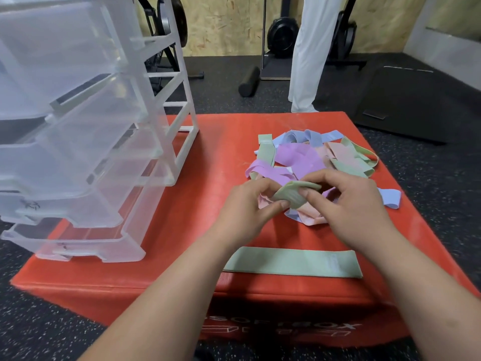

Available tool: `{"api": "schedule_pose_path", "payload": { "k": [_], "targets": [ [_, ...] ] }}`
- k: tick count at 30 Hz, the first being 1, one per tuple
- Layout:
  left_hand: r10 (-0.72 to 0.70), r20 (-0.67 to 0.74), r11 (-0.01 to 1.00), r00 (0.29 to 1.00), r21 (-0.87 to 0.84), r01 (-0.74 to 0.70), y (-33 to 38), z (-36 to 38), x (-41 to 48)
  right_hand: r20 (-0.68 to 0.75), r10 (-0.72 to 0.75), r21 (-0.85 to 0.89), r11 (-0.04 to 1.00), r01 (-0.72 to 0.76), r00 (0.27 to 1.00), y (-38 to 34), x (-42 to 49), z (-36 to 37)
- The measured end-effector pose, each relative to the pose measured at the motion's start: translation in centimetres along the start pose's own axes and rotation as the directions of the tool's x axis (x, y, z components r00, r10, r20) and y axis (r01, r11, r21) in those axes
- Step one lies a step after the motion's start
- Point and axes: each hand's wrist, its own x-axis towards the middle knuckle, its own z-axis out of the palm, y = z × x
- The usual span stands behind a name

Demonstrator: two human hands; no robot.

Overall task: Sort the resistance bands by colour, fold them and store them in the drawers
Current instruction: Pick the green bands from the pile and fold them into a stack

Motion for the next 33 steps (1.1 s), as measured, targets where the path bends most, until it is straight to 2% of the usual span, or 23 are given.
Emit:
{"api": "schedule_pose_path", "payload": {
  "k": [3, 7, 12, 14, 16, 20, 22, 25, 27, 29, 33],
  "targets": [
    [0.044, 0.033, 0.984, 0.998, 0.172, -0.049, -0.8, -0.2, 0.1, -0.080, 0.001, 0.097, 0.995, 0.007, 0.997, 0.1, 0.0, -0.9],
    [0.024, 0.093, 0.937, 0.995, 0.346, -0.054, -1.8, -0.2, -0.3, -0.238, 0.027, 0.254, 0.966, 0.036, 0.971, 0.3, 0.0, -2.6],
    [0.057, 0.008, 0.897, 0.998, 0.440, -0.055, -1.3, -1.1, -0.4, -0.365, 0.187, 0.323, 0.944, -0.065, 0.912, 1.9, -1.0, -4.3],
    [0.046, -0.030, 0.869, 0.998, 0.494, -0.026, -1.2, -1.7, -0.9, -0.422, 0.266, 0.358, 0.927, -0.110, 0.867, 2.1, -1.4, -5.0],
    [0.020, -0.042, 0.884, 0.999, 0.468, 0.002, -1.3, -2.5, -1.5, -0.449, 0.352, 0.386, 0.905, -0.177, 0.821, 2.5, -1.8, -5.8],
    [-0.144, -0.082, 0.965, 0.986, 0.209, 0.158, -1.2, -4.3, -2.4, -0.285, 0.508, 0.358, 0.843, -0.402, 0.813, 4.7, -3.0, -6.9],
    [-0.215, -0.124, 0.964, 0.969, 0.132, 0.231, -1.3, -5.2, -3.0, -0.176, 0.556, 0.263, 0.822, -0.505, 0.812, 5.4, -3.6, -7.2],
    [-0.295, -0.127, 0.950, 0.947, 0.065, 0.305, -1.2, -6.3, -4.2, -0.041, 0.576, 0.124, 0.813, -0.568, 0.816, 5.8, -4.5, -7.2],
    [-0.335, -0.081, 0.937, 0.939, 0.074, 0.341, -1.4, -7.0, -5.2, 0.026, 0.582, 0.039, 0.812, -0.583, 0.813, 6.0, -5.1, -6.9],
    [-0.352, -0.053, 0.922, 0.934, 0.153, 0.356, -1.4, -7.4, -6.2, 0.095, 0.583, -0.042, 0.812, -0.582, 0.807, 5.9, -5.6, -6.3],
    [-0.362, -0.054, 0.883, 0.931, 0.302, 0.361, -1.4, -7.8, -8.0, 0.152, 0.543, -0.218, 0.833, -0.508, 0.826, 5.7, -5.8, -5.2]
  ]
}}
